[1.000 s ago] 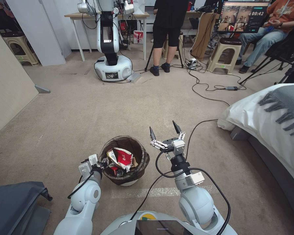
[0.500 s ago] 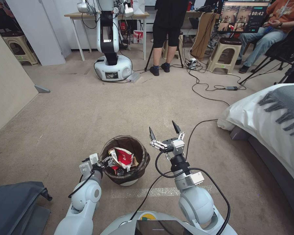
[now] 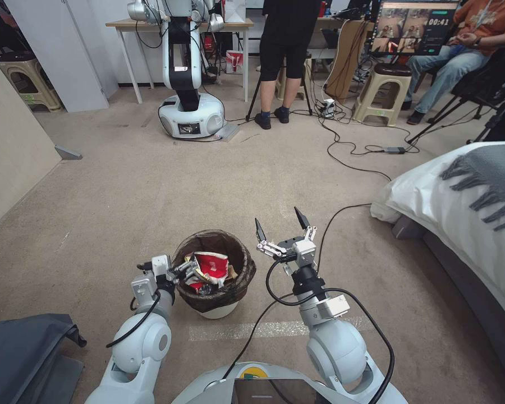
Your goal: Pick up the trash bin, then pick up the garbage from the floor and place it into the trash bin.
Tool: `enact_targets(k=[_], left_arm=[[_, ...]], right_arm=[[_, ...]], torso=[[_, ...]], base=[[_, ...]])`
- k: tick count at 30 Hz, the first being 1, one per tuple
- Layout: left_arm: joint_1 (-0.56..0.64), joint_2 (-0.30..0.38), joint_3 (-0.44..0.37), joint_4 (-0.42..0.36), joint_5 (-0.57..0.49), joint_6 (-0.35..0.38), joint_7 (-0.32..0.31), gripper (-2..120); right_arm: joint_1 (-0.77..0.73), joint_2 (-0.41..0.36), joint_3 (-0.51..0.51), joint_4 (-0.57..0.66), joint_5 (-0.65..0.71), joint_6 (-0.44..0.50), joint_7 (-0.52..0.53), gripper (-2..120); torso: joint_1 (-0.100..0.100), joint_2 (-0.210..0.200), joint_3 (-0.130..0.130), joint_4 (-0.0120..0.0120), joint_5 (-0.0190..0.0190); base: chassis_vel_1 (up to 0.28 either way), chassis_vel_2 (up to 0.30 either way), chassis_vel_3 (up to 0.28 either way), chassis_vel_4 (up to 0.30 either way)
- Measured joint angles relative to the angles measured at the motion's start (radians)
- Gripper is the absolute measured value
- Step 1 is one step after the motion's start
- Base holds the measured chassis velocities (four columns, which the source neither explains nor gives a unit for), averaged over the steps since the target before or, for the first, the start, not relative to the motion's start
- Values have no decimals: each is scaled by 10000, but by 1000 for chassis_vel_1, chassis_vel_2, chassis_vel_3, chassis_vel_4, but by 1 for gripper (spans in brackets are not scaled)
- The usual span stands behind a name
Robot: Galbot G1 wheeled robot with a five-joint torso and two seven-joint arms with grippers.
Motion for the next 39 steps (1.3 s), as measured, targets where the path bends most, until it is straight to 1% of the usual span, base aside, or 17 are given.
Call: enact_targets(k=[2,3,5,6,9,10,11,12,14,16,17,20,21,23,27,39], left_arm=[[133,13,-1,-402,455,-553,187,100],[133,13,-1,-402,455,-553,187,100],[275,6,-26,-730,888,-1152,351,100],[275,6,-26,-730,888,-1152,351,100],[431,-16,-126,-1003,1595,-1942,711,100],[431,-16,-126,-1003,1595,-1942,711,100],[449,-17,-202,-1084,1960,-2221,863,100],[451,-14,-262,-1109,2219,-2419,954,100],[451,-8,-300,-1110,2382,-2552,1011,100],[463,-12,-372,-996,2728,-2895,1200,100],[463,-12,-372,-996,2728,-2895,1200,100],[557,-71,-391,-762,2984,-3371,1518,100],[557,-71,-391,-762,2984,-3371,1518,100],[598,-110,-391,-632,3145,-3710,1685,100],[593,-134,-423,-585,3209,-3868,1664,100],[587,-136,-432,-585,3204,-3876,1598,100]], right_arm=[[13,4,7,0,0,1,0,100],[13,4,7,0,0,1,0,100],[6,15,44,10,4,13,2,100],[6,15,44,10,4,13,2,100],[-33,96,249,24,-26,45,135,100],[-33,96,249,24,-26,45,135,100],[-59,150,367,23,-104,46,262,100],[-104,207,462,23,-174,26,443,100],[-159,258,520,23,-218,-31,607,100],[-299,377,604,23,-297,-158,951,100],[-299,377,604,23,-297,-158,951,100],[-466,549,744,-8,-441,-213,1232,100],[-466,549,744,-8,-441,-213,1232,100],[-564,620,826,-18,-507,-213,1297,100],[-616,689,902,-59,-598,-200,1318,100],[-618,697,913,-69,-615,-188,1312,100]], torso=[[0,1,-1,0,4],[0,1,-1,0,4],[0,1,-2,0,5],[0,1,-2,0,5],[0,2,-2,3,5],[0,2,-2,3,5],[0,2,-3,2,6],[0,3,-3,2,6],[-1,3,-3,2,6],[-1,3,-3,1,7],[-1,3,-3,1,7],[-2,3,-3,0,6],[-2,3,-3,0,6],[-2,3,-3,0,6],[-2,4,-3,0,6],[-2,4,-3,1,6]], base=[[0,0,0,0],[0,0,0,0],[0,0,0,0],[0,0,0,0],[0,0,0,0],[0,0,0,0],[0,0,0,0],[0,0,0,0],[0,0,0,0],[0,0,0,0],[0,0,0,0],[0,0,0,0],[0,0,0,0],[0,0,0,0],[0,0,0,0],[0,0,0,0]])
